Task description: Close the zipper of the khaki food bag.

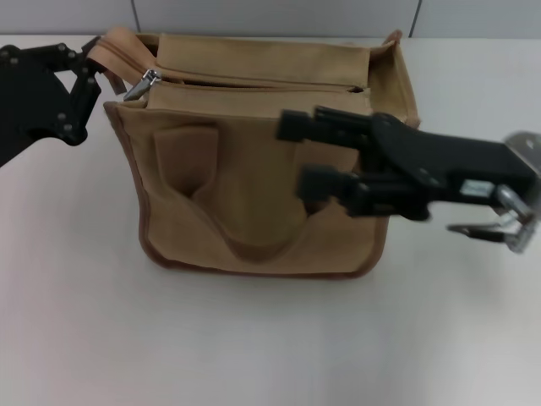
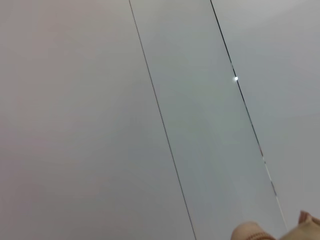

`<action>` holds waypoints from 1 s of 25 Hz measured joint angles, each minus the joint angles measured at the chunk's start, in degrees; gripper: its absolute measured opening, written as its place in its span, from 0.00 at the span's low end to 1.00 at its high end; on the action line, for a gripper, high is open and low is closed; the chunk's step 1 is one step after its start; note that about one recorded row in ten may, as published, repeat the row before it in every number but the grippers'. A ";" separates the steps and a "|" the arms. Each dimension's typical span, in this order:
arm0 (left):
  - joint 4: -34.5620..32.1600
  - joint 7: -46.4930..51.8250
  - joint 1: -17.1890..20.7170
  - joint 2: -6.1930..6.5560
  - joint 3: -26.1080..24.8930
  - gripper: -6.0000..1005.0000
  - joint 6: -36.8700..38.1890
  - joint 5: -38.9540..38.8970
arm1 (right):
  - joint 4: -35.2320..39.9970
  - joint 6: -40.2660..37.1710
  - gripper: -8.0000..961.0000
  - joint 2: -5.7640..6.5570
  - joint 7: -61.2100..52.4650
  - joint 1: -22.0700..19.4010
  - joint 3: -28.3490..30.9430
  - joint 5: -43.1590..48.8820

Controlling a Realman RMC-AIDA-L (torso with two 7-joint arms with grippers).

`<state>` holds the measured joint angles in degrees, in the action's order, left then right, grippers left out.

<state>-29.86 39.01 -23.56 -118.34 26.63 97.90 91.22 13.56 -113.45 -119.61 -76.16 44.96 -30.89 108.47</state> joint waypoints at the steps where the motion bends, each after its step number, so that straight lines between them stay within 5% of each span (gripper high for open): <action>1: 0.00 0.00 0.00 0.00 0.00 0.02 0.00 0.00 | 0.00 0.00 0.85 0.00 0.00 0.00 0.00 0.00; 12: 0.15 0.52 -1.07 -0.05 -0.01 0.02 0.67 -1.15 | 4.06 17.25 0.85 0.18 -20.51 6.46 -3.67 -3.37; 25: 0.15 1.47 -2.63 -0.23 0.35 0.02 4.45 -3.94 | 4.60 21.35 0.85 -0.06 -27.50 12.24 -10.00 -3.50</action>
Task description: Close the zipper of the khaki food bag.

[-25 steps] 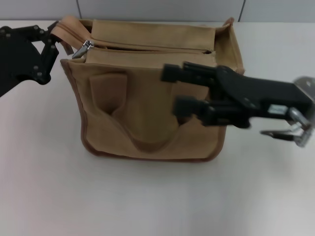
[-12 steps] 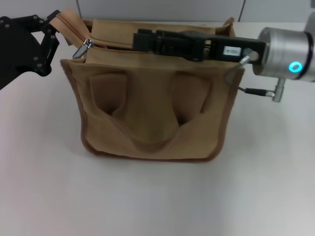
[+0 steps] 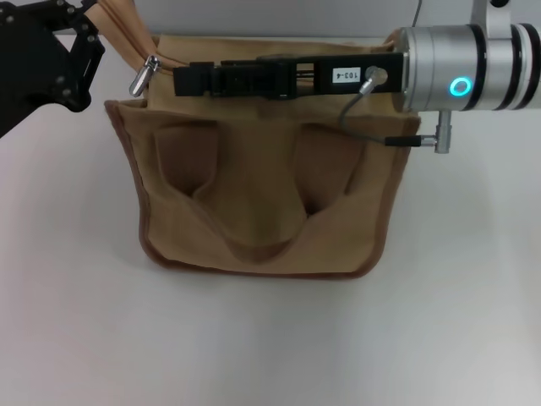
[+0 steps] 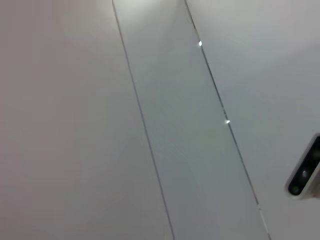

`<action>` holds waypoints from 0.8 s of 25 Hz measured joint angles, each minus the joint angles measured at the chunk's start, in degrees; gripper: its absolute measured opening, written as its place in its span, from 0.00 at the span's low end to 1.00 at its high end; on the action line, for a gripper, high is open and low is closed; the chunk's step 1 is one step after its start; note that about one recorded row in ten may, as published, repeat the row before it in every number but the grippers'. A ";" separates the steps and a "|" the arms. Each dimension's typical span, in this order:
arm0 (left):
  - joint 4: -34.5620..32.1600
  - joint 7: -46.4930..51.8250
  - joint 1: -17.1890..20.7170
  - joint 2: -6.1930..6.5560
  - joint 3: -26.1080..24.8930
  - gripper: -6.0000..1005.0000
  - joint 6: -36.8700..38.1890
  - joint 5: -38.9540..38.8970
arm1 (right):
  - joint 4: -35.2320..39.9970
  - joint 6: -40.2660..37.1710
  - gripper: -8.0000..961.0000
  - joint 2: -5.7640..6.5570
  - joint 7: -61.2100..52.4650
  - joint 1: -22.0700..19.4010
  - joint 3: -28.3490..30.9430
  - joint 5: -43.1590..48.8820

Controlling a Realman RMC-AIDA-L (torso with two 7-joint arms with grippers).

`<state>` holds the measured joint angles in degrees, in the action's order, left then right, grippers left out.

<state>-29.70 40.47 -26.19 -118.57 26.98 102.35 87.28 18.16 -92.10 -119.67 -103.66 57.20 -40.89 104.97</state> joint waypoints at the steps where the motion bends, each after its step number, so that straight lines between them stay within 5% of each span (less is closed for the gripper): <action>1: 0.00 0.04 -0.17 0.00 0.00 0.02 0.57 0.00 | 0.01 0.28 0.85 -0.02 -0.23 0.25 -0.28 -0.01; 20: 0.00 0.09 -2.58 0.00 0.27 0.02 5.34 0.01 | 0.11 5.90 0.85 -0.15 -2.80 1.72 -2.16 -1.15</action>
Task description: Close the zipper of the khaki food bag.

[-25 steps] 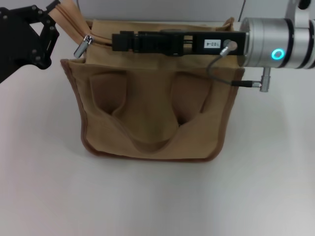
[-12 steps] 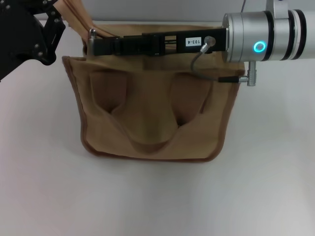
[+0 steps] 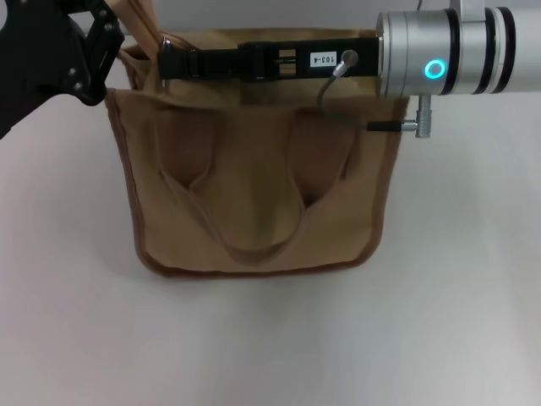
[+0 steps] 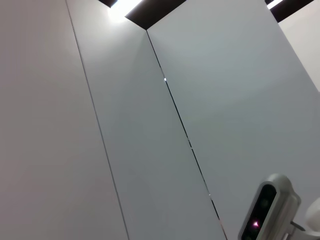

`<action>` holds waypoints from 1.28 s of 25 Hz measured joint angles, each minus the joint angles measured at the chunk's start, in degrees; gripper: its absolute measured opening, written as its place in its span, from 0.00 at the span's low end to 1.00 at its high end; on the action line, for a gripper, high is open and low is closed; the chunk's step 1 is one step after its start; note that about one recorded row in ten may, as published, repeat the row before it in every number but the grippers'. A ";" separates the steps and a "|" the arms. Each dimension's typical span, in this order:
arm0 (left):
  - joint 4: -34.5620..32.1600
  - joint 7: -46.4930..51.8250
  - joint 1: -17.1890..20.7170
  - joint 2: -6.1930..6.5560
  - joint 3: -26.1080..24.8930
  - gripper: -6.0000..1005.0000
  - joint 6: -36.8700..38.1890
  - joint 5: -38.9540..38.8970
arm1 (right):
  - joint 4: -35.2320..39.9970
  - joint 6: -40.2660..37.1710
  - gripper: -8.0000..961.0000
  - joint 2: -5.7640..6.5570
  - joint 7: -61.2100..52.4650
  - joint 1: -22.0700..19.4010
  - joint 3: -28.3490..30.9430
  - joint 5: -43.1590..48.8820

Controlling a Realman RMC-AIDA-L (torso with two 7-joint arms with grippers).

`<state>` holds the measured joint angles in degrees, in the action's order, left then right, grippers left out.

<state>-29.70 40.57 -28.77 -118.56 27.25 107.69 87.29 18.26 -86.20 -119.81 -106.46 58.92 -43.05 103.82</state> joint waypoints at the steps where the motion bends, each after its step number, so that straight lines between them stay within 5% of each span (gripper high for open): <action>1: 0.00 0.00 0.00 0.00 0.00 0.02 0.00 0.00 | 0.00 0.00 0.82 0.00 0.00 0.00 0.00 0.00; 14: -0.01 0.04 -0.15 0.00 0.00 0.02 -0.39 -0.15 | -0.05 -0.14 0.47 0.00 -0.11 -0.59 -0.34 -0.85; 25: 0.00 1.80 -0.23 0.09 0.00 0.02 -0.74 -0.16 | 0.82 -2.68 0.41 -0.07 -0.35 -0.88 -0.97 -1.06; 32: 0.00 2.48 -0.27 0.09 -0.01 0.02 -0.57 -0.13 | 1.54 -2.22 0.28 -0.07 -0.64 -0.74 -2.44 -1.09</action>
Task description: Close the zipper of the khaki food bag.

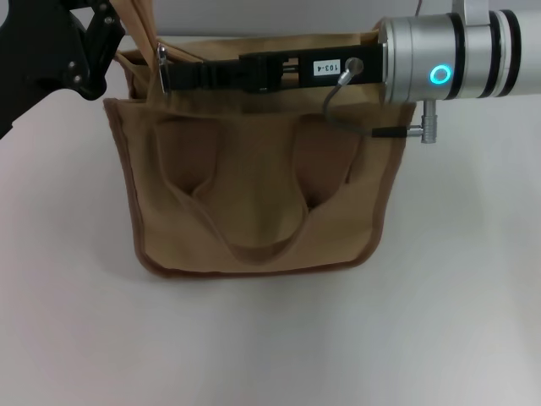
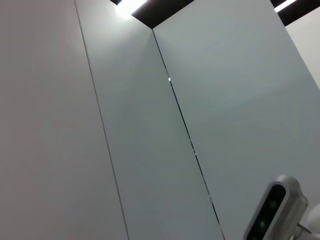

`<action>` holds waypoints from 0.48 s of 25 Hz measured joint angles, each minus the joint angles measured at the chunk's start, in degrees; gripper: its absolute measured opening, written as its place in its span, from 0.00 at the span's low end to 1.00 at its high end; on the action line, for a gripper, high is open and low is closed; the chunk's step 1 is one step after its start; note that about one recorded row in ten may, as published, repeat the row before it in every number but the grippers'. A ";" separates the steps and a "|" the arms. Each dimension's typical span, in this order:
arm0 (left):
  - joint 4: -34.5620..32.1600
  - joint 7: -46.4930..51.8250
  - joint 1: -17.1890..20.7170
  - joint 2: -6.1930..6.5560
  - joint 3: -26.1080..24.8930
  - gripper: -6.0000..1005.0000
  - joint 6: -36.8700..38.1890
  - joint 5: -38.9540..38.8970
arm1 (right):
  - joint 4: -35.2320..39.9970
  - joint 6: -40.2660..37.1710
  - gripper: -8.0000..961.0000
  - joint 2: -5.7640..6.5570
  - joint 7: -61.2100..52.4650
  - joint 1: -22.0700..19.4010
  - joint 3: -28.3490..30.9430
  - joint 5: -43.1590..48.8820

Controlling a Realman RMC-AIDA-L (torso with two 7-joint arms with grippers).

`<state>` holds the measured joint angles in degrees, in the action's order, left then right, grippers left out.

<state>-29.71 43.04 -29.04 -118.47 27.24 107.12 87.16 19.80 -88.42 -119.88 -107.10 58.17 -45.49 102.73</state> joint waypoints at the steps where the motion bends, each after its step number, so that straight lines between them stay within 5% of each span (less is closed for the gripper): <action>1: 0.00 0.05 -0.01 0.00 0.00 0.02 0.10 -0.01 | 0.00 0.09 0.26 0.00 0.01 0.06 -0.09 0.00; 12: 0.00 0.64 -0.31 -0.09 0.42 0.02 0.60 0.00 | -0.18 0.47 0.22 0.00 -0.11 1.06 -0.12 -0.15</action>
<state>-29.71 43.68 -29.36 -118.57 27.66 107.72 87.16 19.62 -87.95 -119.89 -107.21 59.24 -45.62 102.58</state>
